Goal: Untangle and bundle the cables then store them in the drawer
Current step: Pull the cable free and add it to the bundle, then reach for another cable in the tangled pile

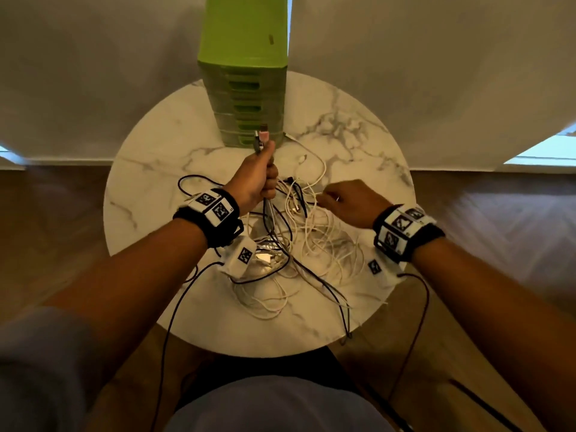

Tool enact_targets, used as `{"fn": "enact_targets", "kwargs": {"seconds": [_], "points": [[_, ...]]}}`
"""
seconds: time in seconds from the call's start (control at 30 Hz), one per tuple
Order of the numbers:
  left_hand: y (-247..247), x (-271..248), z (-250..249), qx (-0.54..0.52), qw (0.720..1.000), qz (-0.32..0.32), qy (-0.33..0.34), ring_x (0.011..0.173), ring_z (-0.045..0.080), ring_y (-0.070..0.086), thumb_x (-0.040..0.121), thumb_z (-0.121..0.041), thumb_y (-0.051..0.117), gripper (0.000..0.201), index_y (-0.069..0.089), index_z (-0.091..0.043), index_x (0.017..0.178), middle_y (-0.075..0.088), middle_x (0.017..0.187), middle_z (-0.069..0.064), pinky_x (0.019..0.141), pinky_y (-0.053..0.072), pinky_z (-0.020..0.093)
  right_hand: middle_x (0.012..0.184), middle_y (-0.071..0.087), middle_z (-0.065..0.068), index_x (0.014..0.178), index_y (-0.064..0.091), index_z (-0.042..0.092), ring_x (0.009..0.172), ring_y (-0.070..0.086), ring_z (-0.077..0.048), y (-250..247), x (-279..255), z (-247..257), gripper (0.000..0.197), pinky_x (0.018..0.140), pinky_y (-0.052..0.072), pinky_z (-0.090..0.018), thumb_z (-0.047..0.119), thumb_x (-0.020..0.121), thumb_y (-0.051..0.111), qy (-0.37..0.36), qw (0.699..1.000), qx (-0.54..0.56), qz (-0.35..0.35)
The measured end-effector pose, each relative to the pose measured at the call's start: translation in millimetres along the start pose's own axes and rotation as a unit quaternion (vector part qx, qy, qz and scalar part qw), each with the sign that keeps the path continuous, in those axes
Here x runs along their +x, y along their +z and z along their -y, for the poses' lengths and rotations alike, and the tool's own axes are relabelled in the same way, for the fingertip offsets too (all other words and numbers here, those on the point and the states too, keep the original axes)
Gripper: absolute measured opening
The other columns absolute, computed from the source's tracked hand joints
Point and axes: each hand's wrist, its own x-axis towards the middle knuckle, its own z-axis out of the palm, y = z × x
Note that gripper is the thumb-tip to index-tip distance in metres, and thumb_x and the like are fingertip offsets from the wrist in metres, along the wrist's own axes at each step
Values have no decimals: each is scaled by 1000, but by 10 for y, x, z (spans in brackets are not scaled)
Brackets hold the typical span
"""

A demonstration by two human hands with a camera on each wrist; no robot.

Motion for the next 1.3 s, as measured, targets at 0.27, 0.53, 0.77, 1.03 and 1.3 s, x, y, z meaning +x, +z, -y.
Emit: {"fn": "enact_targets", "kwargs": {"seconds": [0.27,0.53,0.77,1.03,1.3], "points": [[-158,183,91,-13,1000,0,-26,45,7,17,107,-43,40,41,30,-26,71,21,56,-9,41,18,22,112,68,-22,104,70,-3,107,62,-38,220,1364,-113,44,81,46,-35,36,101,50,111,991,13,75],[-234,218,187,-46,997,26,-59,44,6,20,108,-40,37,38,44,-20,78,27,56,-8,45,16,22,112,69,-16,99,69,5,109,60,-35,432,1596,-97,26,89,45,-35,28,98,55,93,993,72,-8],[-264,236,231,-123,992,15,-36,44,5,34,110,-23,34,33,59,-6,96,51,61,-2,44,28,18,81,71,3,101,61,11,80,72,-18,-86,969,212,20,84,55,-46,30,100,55,-59,926,340,-152],[-120,82,197,-230,973,16,-10,49,7,27,102,-16,37,26,60,-4,99,40,63,-3,49,22,20,69,62,14,102,62,23,62,64,-10,-107,346,576,10,62,50,-22,20,103,52,-143,939,269,-158],[4,-181,218,-199,978,36,56,48,4,27,103,-28,49,20,52,-17,87,33,59,-8,50,17,22,65,59,12,105,63,13,57,59,-9,148,295,624,14,56,48,-26,21,103,51,-118,953,215,-177]]}}
